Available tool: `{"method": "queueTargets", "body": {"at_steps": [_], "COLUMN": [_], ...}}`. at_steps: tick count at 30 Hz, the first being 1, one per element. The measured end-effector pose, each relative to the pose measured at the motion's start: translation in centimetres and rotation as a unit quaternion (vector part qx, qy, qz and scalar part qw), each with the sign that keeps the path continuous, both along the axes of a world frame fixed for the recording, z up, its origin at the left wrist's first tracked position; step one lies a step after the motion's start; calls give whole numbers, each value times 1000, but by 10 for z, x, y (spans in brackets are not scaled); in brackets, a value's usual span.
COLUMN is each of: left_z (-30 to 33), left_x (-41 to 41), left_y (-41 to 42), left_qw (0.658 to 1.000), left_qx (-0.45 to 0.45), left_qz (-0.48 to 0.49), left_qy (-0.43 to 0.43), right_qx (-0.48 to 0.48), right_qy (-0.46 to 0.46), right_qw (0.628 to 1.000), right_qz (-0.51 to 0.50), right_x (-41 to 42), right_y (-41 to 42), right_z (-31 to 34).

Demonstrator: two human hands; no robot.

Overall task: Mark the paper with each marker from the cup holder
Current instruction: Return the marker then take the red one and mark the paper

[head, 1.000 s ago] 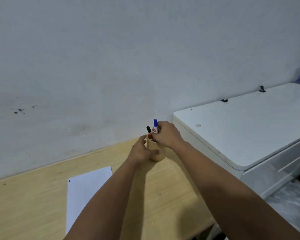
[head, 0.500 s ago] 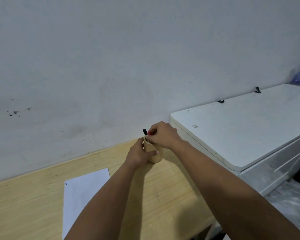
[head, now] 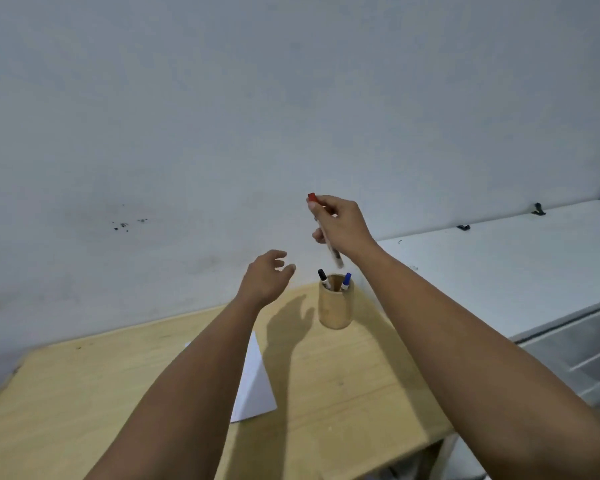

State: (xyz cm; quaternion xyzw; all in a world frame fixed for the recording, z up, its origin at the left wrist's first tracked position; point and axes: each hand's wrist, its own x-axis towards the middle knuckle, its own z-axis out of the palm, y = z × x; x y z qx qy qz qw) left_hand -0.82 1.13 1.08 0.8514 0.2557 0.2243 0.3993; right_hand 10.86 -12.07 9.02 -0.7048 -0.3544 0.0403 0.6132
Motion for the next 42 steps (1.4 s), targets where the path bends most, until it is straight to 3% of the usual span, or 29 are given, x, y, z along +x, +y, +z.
{"method": "queueTargets", "body": {"at_steps": [3,8,14,19,23,26,28,31,39,42], "left_z": [18,25,4,-12,-40,-66,-87,-115,-135,-123], "left_x": [-30,-89,-150,-181,-219,-234,-226,-214,-214,-221], "left_y": [14,38,72,108,154,166,164,155,149,136], "left_qw": [999,992,991,983,962,938,904,864,871,884], "left_qx": [13,-3,44,61,108,199,284,347,323,309], "left_qz": [35,101,123,172,248,239,201,161,180,225], "left_qy": [-35,-81,-2,18,33,154,248,327,322,270], "right_qx": [-37,-120,-206,-192,-191,-186,-162,-107,9,45], "right_qy": [51,54,41,-11,-21,28,75,159,336,374], "right_qw": [996,979,946,944,956,966,971,971,929,915], "right_qz": [69,155,247,268,221,178,161,145,152,147], "right_x": [-28,-74,-132,-158,-140,-123,-120,-117,-114,-113], "right_y": [13,41,88,126,136,137,142,149,141,136], "right_z": [-5,-29,-58,-76,-97,-111,-118,-124,-117,-113]}}
